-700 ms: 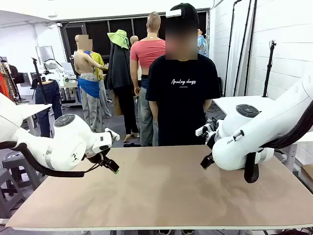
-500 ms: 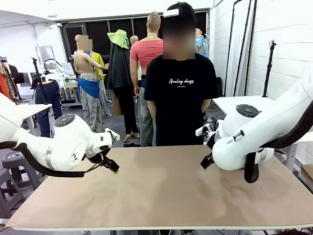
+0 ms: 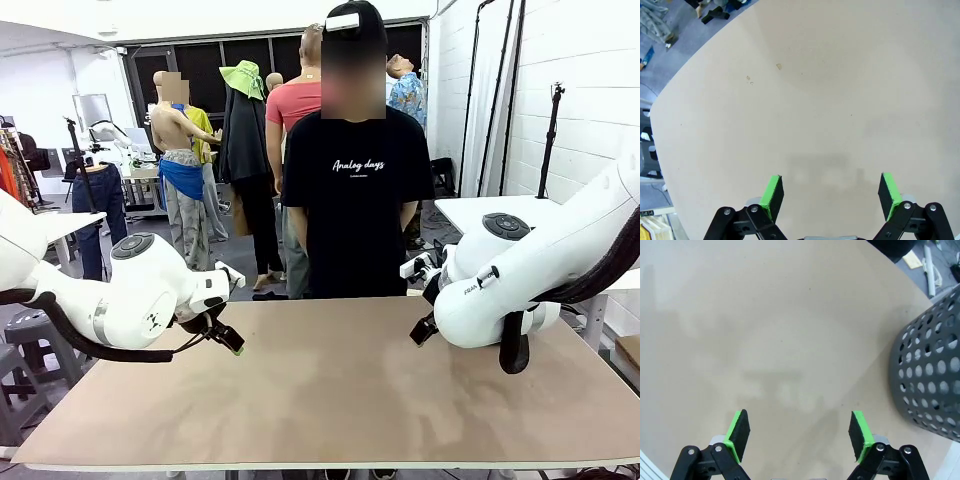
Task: Fold the training pants.
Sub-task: Grab both ends of the Training pants handed by a person.
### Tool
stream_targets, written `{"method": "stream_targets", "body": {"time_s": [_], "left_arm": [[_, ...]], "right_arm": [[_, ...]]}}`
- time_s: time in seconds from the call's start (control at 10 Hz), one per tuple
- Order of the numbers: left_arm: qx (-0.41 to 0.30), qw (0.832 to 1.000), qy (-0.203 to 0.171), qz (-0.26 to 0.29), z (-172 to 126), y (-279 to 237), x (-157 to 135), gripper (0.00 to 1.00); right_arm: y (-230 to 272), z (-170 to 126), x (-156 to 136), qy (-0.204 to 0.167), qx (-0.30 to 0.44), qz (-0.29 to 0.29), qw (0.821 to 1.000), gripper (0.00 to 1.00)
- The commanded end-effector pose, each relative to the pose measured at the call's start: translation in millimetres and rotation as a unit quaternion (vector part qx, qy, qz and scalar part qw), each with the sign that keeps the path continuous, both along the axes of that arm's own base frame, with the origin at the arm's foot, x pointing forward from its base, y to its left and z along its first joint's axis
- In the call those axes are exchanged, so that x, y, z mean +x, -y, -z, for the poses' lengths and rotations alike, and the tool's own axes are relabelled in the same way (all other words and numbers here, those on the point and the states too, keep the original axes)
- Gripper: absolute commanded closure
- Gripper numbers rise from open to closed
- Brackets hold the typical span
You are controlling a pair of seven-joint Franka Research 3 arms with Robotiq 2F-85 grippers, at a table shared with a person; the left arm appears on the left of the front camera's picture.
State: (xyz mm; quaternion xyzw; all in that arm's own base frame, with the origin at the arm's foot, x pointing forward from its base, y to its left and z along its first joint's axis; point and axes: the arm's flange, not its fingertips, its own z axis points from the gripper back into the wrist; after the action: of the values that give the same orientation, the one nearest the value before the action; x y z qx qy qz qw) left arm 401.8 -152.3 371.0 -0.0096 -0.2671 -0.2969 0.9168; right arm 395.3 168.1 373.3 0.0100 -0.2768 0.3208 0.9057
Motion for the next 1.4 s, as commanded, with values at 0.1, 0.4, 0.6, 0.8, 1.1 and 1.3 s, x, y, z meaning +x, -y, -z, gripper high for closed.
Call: {"method": "stream_targets", "body": {"time_s": [0.1, 0.4, 0.6, 0.8, 1.1, 1.3], "left_arm": [[-0.001, 1.0, 0.0, -0.002, -0.1, -1.4, 0.5, 0.0], [-0.001, 1.0, 0.0, -0.002, -0.1, -1.4, 0.5, 0.0], [-0.001, 1.0, 0.0, -0.002, -0.1, -1.4, 0.5, 0.0], [0.023, 1.0, 0.018, -0.005, -16.8, 7.4, -5.1, 0.0], [0.028, 0.998, 0.044, -0.023, -55.9, 3.7, -14.2, 0.0], [0.015, 0.999, 0.045, -0.016, -74.7, 2.3, -25.7, 0.0]], "right_arm": [[0.1, 0.0, 0.0, 0.0, 0.0, 0.0, 1.0, 0.0], [0.1, 0.0, 0.0, 0.0, 0.0, 0.0, 1.0, 0.0], [0.1, 0.0, 0.0, 0.0, 0.0, 0.0, 1.0, 0.0], [8.1, -13.1, -5.2, -0.002, 0.011, -0.003, 1.0, 0.0], [20.2, -53.9, -15.1, 0.005, 0.017, -0.022, 1.0, 0.0], [24.4, -70.9, -25.0, -0.004, 0.032, -0.044, 0.999, 0.0]]}}
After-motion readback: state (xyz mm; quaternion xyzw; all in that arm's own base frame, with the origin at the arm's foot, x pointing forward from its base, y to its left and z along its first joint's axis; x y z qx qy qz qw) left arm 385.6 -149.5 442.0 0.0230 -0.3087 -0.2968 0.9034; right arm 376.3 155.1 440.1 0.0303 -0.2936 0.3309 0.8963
